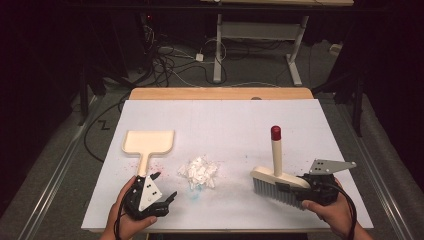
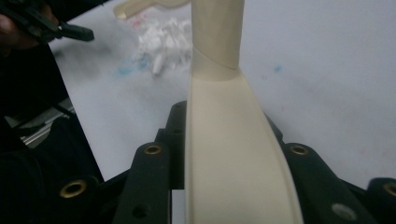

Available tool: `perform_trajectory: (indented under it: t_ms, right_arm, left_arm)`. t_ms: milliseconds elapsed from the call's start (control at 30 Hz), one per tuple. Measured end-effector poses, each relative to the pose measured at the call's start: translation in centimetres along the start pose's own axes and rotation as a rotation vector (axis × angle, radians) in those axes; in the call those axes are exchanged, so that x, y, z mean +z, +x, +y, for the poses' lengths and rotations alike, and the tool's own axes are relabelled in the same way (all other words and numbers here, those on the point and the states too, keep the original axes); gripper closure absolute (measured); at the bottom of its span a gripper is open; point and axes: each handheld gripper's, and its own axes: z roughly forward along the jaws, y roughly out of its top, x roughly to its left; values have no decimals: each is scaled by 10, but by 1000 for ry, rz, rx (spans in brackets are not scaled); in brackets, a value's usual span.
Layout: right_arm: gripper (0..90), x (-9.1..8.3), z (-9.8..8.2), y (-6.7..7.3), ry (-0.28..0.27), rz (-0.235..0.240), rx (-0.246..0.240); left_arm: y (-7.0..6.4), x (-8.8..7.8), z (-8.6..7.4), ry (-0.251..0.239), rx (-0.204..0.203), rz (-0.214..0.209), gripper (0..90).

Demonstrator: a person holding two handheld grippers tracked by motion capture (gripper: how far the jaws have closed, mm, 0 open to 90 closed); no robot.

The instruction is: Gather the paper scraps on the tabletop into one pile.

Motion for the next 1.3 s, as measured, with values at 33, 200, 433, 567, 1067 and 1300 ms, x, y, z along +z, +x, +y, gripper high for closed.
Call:
perform_trajectory:
  t_ms: [33, 200, 433, 567, 1067, 1300]
  right_arm:
    - [675, 1, -1, -3, 8, -4, 12]
    - [668, 9, 4, -21, 59, -43, 70]
    - [458, 23, 21, -52, 115, -205, 66]
    - [387, 11, 31, -70, 42, -403, 19]
    - [294, -16, 3, -12, -181, -511, -225]
    - [249, -14, -10, 10, -148, -538, -212]
  left_arm:
    - [0, 0, 0, 0, -1, -1, 223]
    - [0, 5, 1, 9, 1, -13, 224]
    - [0, 14, 4, 25, 9, -31, 224]
    - [-3, 15, 5, 35, 23, -33, 223]
    - [-7, 7, 1, 7, 23, -28, 198]
    - [-4, 9, 2, 28, 19, 0, 173]
